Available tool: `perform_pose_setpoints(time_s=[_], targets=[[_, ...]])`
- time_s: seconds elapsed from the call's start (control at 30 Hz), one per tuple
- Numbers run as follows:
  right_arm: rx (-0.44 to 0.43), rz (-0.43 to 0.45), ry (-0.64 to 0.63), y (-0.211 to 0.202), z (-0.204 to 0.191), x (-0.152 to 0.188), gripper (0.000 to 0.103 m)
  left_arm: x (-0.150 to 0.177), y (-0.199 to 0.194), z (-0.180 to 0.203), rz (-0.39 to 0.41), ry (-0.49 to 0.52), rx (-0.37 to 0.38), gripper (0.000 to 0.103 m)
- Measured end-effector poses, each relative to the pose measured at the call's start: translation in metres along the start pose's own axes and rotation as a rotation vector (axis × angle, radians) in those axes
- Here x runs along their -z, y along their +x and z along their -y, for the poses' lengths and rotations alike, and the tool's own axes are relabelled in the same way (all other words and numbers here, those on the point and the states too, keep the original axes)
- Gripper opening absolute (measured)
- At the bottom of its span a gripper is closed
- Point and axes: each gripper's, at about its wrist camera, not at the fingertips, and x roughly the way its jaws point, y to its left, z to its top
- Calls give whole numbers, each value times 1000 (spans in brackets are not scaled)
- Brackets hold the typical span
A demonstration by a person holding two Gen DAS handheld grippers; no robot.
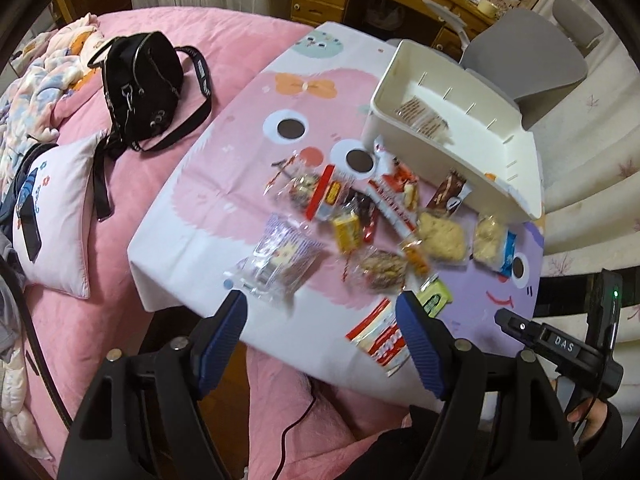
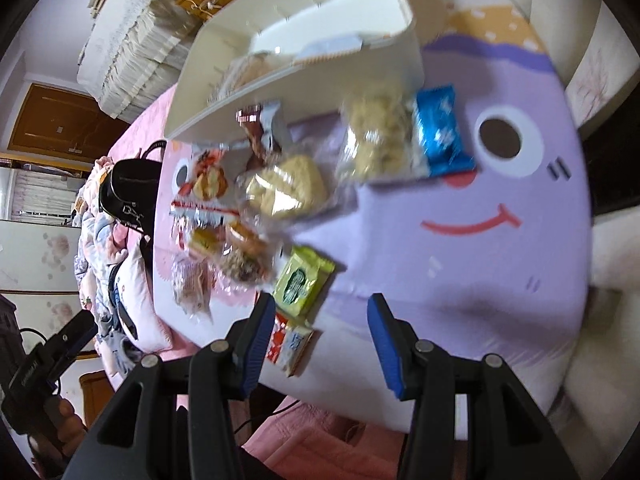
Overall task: Organize snacks
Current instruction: 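Move the left tool to a clear wrapped bun while the right tool reaches the red Cookies pack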
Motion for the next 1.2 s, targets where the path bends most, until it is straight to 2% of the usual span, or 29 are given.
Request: perform_pose_setpoints(time_s=[0.27,0.57,0.77,0.97,1.13,1.2], targets=[[-5,-51,104,26,-14,10,49,-5,15,-20,-65,75,-23,77],[7,-22,279,53,-39,36,49,-38,22,-48,-112,227,-14,77],[35,32,418,68,-51,60,49,-57,37,-56,-161,383,12,77],[135,122,501,84,-63,83,49,-63,62,-49,-211,541,28,78],[184,209,508,95,-75,97,49,-59,92,-36,-274,659,61,79],[206,239,488,99,-82,101,55,-57,106,-30,-312,692,65,79]])
